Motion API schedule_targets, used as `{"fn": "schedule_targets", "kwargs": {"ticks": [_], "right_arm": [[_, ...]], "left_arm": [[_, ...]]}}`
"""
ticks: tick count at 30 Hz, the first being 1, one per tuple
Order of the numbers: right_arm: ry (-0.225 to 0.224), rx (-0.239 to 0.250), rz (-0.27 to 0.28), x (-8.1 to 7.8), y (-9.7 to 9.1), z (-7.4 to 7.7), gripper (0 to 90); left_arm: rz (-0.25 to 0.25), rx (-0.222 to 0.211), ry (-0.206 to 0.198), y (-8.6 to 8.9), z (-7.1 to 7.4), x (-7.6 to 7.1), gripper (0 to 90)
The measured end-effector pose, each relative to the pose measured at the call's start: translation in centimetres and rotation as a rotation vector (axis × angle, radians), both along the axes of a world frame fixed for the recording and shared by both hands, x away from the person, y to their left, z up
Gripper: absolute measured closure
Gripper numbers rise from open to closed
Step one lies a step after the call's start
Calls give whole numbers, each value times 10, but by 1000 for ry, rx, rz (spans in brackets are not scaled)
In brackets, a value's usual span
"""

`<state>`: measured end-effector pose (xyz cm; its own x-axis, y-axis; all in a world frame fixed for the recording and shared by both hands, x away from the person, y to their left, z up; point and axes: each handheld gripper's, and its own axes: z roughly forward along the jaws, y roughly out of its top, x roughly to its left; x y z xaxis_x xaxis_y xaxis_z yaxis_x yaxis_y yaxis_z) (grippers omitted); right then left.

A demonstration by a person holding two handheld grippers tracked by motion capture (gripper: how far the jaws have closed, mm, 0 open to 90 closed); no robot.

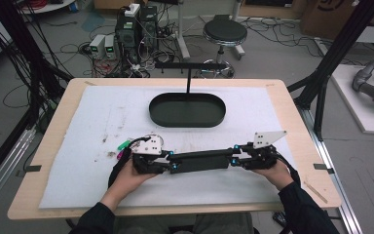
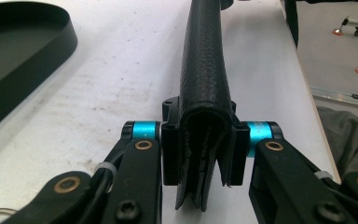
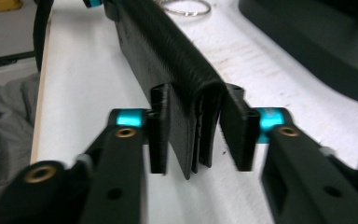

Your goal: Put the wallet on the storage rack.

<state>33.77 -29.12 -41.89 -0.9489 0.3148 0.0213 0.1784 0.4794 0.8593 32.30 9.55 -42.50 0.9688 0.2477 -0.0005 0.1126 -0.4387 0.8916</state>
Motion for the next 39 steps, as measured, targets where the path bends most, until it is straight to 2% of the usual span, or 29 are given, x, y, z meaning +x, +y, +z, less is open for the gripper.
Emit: {"fn": "schedule_targets", "kwargs": {"ticks": [3, 4, 6, 8, 12, 15, 17, 20, 22, 25, 27, 29, 30, 31, 33, 36, 39], "right_arm": [[-11, 28, -36, 1, -4, 3, 566], [-16, 33, -51, 1, -7, 4, 550], [-31, 55, -97, 1, -12, 5, 533], [-43, 74, -146, 2, -17, 6, 506], [-65, 113, -264, 4, -28, 10, 460], [-77, 117, -349, 6, -35, 11, 429], [-70, 122, -396, 7, -39, 12, 418], [-75, 125, -447, 8, -43, 12, 408], [-76, 121, -478, 8, -46, 13, 398], [-81, 122, -505, 8, -49, 13, 391], [-85, 124, -518, 8, -50, 13, 390], [-88, 123, -524, 8, -51, 13, 389], [-88, 123, -532, 8, -52, 13, 390], [-92, 123, -537, 8, -52, 13, 390], [-90, 121, -540, 8, -53, 13, 390], [-94, 123, -550, 8, -56, 12, 390], [-93, 124, -557, 9, -57, 12, 390]], "left_arm": [[9, -6, -19, 0, 3, 1, 739], [15, -20, -22, 0, 4, 1, 739], [20, -22, -30, 1, 6, 2, 740], [32, -45, -48, 1, 10, 3, 741], [47, -46, -76, 0, 18, 7, 741], [69, -49, -91, 0, 23, 11, 741], [79, -46, -96, 2, 26, 13, 741], [101, -42, -108, 4, 31, 16, 741], [120, -55, -113, 6, 35, 20, 741], [149, -57, -142, 8, 42, 25, 741], [159, -65, -148, 8, 44, 28, 741], [188, -77, -163, 10, 50, 36, 741], [188, -77, -163, 10, 50, 36, 741], [208, -70, -175, 12, 54, 42, 741], [218, -74, -177, 12, 54, 43, 741], [245, -84, -183, 14, 57, 53, 741], [260, -72, -187, 15, 59, 62, 741]]}}
